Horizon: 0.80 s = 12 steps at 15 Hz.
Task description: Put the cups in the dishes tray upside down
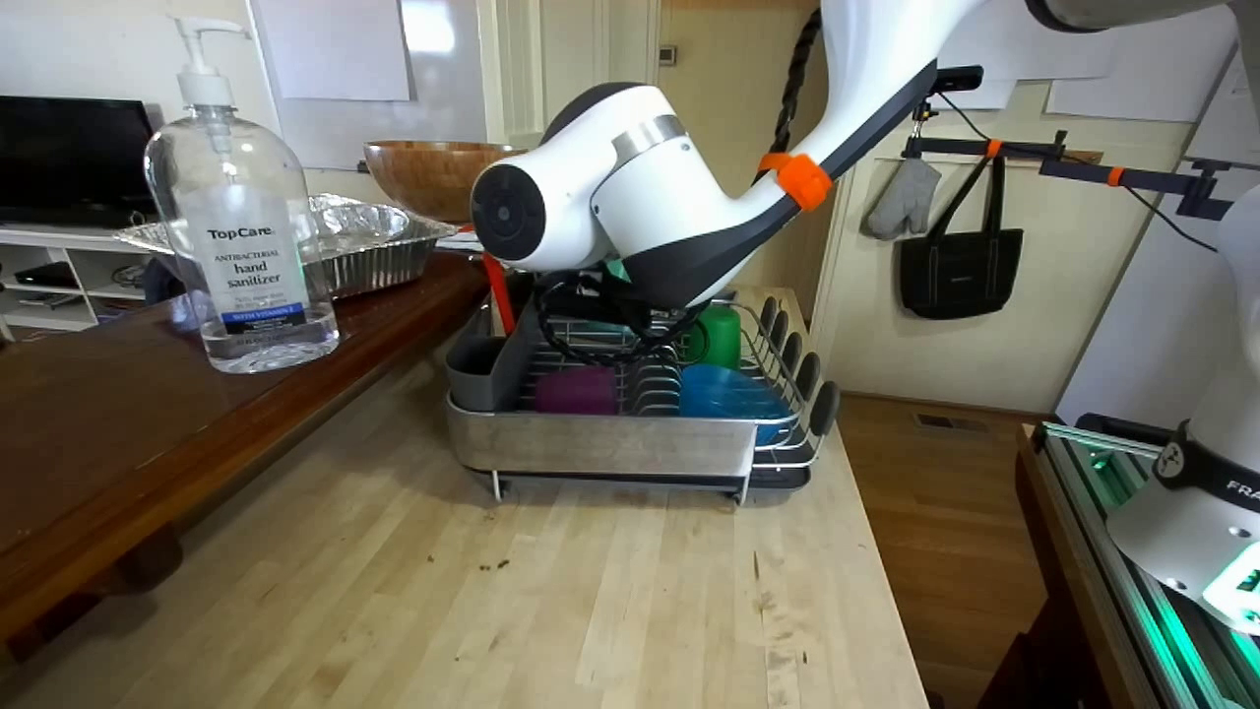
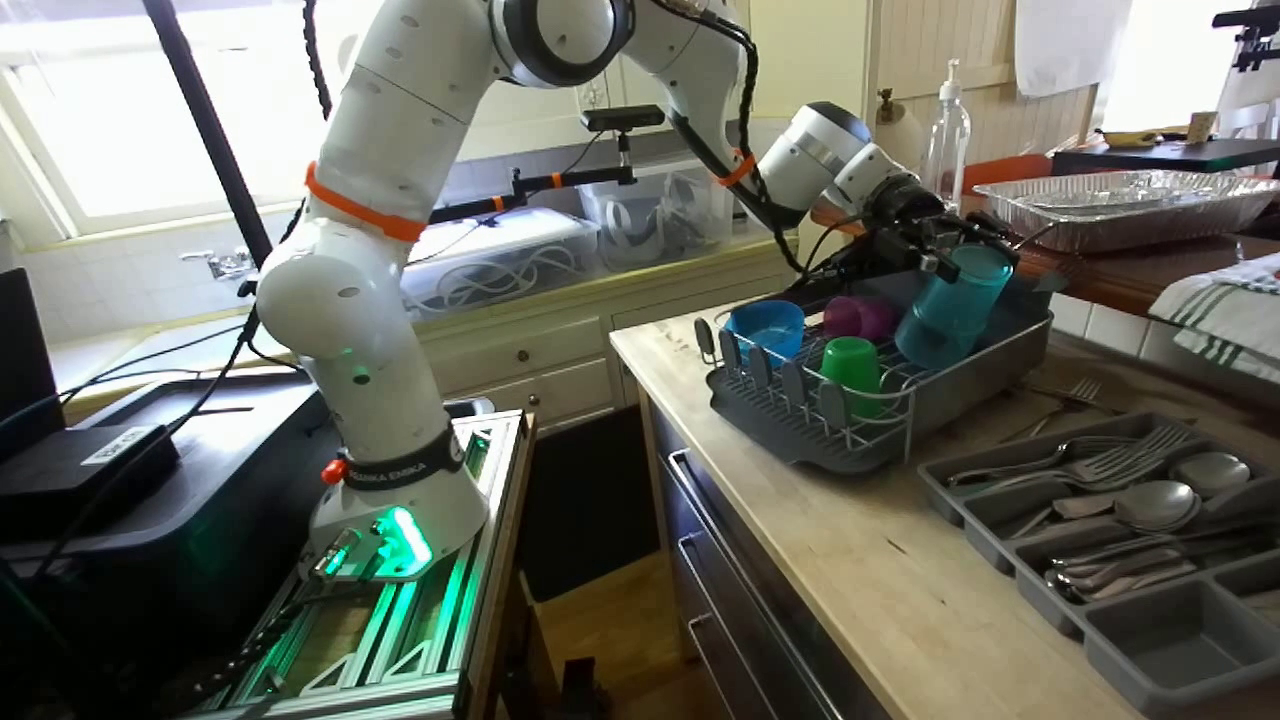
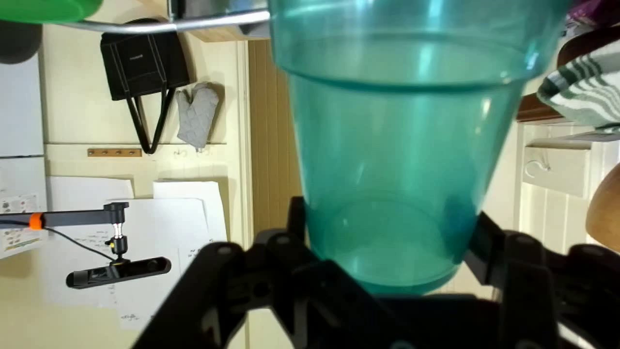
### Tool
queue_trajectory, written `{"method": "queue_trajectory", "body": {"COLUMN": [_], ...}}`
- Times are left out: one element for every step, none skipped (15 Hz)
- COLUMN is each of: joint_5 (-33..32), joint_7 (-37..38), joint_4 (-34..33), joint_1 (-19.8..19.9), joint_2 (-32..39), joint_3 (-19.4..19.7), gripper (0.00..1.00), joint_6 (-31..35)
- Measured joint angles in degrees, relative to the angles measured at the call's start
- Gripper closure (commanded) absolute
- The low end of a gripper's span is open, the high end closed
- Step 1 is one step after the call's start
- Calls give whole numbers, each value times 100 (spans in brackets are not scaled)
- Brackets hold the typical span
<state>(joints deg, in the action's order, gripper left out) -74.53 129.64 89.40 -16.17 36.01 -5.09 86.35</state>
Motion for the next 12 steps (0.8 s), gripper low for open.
{"method": "queue_trajectory", "body": {"joint_5": [-17, -42, -68, -108, -170, -268, -393, -516, -653, -796, -955, -1087], "joint_7": [13, 17, 18, 18, 18, 18, 18, 18, 18, 18, 28, 64], "joint_4": [-61, -120, -184, -245, -290, -328, -355, -370, -372, -370, -361, -353], "joint_1": [-21, -45, -70, -94, -113, -130, -149, -167, -182, -191, -192, -191], "joint_2": [36, 71, 107, 148, 183, 215, 242, 262, 273, 280, 281, 281], "joint_3": [4, 11, 17, 21, 21, 16, 12, 10, 7, 3, -6, -10], "gripper": [51, 51, 51, 51, 51, 51, 51, 51, 51, 51, 51, 51], "joint_6": [-124, -242, -342, -405, -416, -399, -367, -327, -262, -167, -4, 168]}}
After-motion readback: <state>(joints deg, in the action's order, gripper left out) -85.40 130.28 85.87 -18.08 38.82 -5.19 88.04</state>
